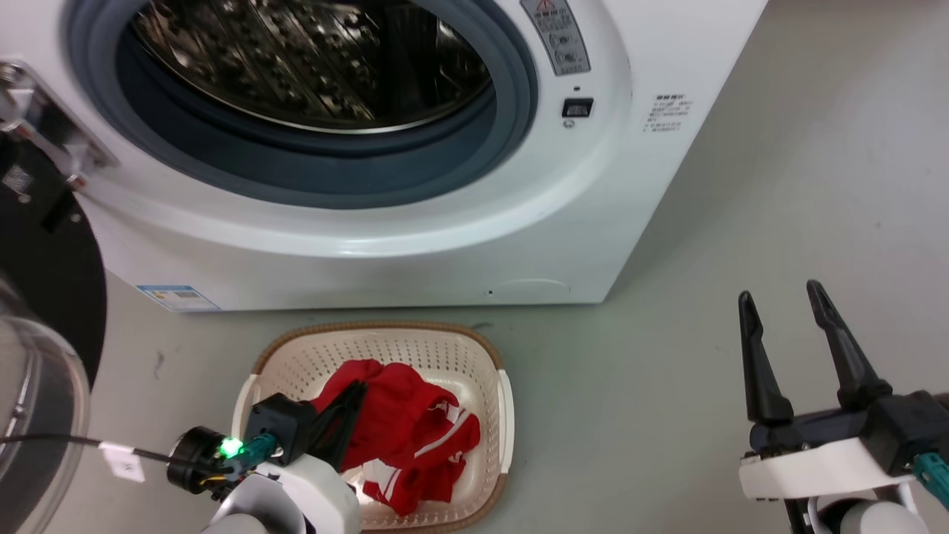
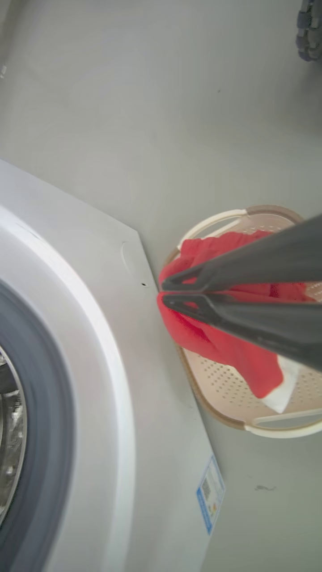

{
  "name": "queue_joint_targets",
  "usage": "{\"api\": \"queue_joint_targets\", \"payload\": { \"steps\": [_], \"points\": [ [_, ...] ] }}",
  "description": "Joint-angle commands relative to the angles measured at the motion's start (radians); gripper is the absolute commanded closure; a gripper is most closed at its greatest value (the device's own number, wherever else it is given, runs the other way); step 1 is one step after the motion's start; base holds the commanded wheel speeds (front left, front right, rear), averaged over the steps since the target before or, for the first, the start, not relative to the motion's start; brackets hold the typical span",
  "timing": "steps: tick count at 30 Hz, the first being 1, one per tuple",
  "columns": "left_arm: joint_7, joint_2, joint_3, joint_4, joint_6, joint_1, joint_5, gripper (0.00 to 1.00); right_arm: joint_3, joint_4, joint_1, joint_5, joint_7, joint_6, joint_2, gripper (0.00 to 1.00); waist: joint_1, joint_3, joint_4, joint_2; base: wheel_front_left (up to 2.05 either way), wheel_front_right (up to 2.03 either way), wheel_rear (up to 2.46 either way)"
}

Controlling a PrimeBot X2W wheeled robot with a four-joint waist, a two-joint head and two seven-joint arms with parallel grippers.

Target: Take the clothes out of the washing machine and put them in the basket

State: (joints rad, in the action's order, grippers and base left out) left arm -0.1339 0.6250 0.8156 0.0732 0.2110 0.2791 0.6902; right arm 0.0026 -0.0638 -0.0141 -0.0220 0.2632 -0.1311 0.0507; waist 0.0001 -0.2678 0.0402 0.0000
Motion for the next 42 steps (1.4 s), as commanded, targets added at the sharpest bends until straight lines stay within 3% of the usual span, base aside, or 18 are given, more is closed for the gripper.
{"api": "queue_joint_targets", "payload": {
  "steps": [1, 13, 19, 25, 31, 32, 33, 34, 35, 42],
  "points": [
    [-0.008, -0.016, 0.01, 0.049, -0.019, 0.026, 0.0, 1.0, 0.0, -0.006, -0.025, 0.004, 0.002, 0.001, -0.001, 0.0, -0.0001, -0.062, 0.021, 0.0, 0.0, 0.0, 0.0],
    [-0.034, -0.201, 0.051, 0.683, -0.199, 0.221, 0.02, 1.0, -0.01, -0.035, -0.141, -0.016, 0.002, 0.001, -0.001, 0.0, -0.0001, -0.289, 0.083, 0.0, 0.0, 0.0, 0.0],
    [-0.002, -0.285, 0.085, 0.956, -0.251, 0.35, -0.005, 1.0, -0.016, -0.048, -0.186, -0.028, 0.002, 0.001, -0.001, 0.0, -0.0001, -0.389, 0.104, 0.0, 0.0, 0.0, 0.0],
    [0.019, -0.334, 0.113, 1.114, -0.287, 0.444, -0.025, 1.0, -0.027, -0.064, -0.217, -0.042, 0.002, 0.001, -0.001, 0.0, -0.0001, -0.463, 0.127, 0.0, 0.0, 0.0, 0.0],
    [0.122, -0.366, 0.115, 1.188, -0.301, 0.482, -0.002, 1.0, -0.032, -0.057, -0.233, -0.049, 0.002, 0.001, -0.001, 0.0, -0.0001, -0.485, 0.129, 0.0, 0.0, 0.0, 0.0],
    [0.132, -0.37, 0.117, 1.192, -0.304, 0.485, 0.0, 0.94, -0.031, -0.055, -0.233, -0.049, 0.002, 0.001, -0.001, 0.0, -0.0001, -0.483, 0.128, 0.0, 0.0, 0.0, 0.0],
    [0.145, -0.375, 0.114, 1.196, -0.307, 0.482, 0.009, 0.77, -0.03, -0.051, -0.233, -0.049, 0.002, 0.001, -0.001, 0.0, -0.0001, -0.476, 0.126, 0.0, 0.0, 0.0, 0.0],
    [0.145, -0.375, 0.114, 1.196, -0.307, 0.482, 0.009, 0.77, -0.03, -0.051, -0.233, -0.049, 0.002, 0.001, -0.001, 0.0, -0.0001, -0.476, 0.126, 0.0, 0.0, 0.0, 0.0],
    [0.159, -0.38, 0.114, 1.202, -0.311, 0.472, 0.013, 0.0, -0.027, -0.045, -0.235, -0.05, 0.002, 0.001, -0.001, 0.0, -0.0001, -0.46, 0.124, 0.0, 0.0, 0.0, 0.0],
    [0.114, -0.392, 0.124, 1.207, -0.323, 0.43, 0.016, 0.0, -0.023, -0.024, -0.205, -0.045, 0.002, 0.001, -0.001, 0.0, -0.0001, -0.372, 0.111, 0.0, 0.0, 0.0, 0.0]
  ]
}}
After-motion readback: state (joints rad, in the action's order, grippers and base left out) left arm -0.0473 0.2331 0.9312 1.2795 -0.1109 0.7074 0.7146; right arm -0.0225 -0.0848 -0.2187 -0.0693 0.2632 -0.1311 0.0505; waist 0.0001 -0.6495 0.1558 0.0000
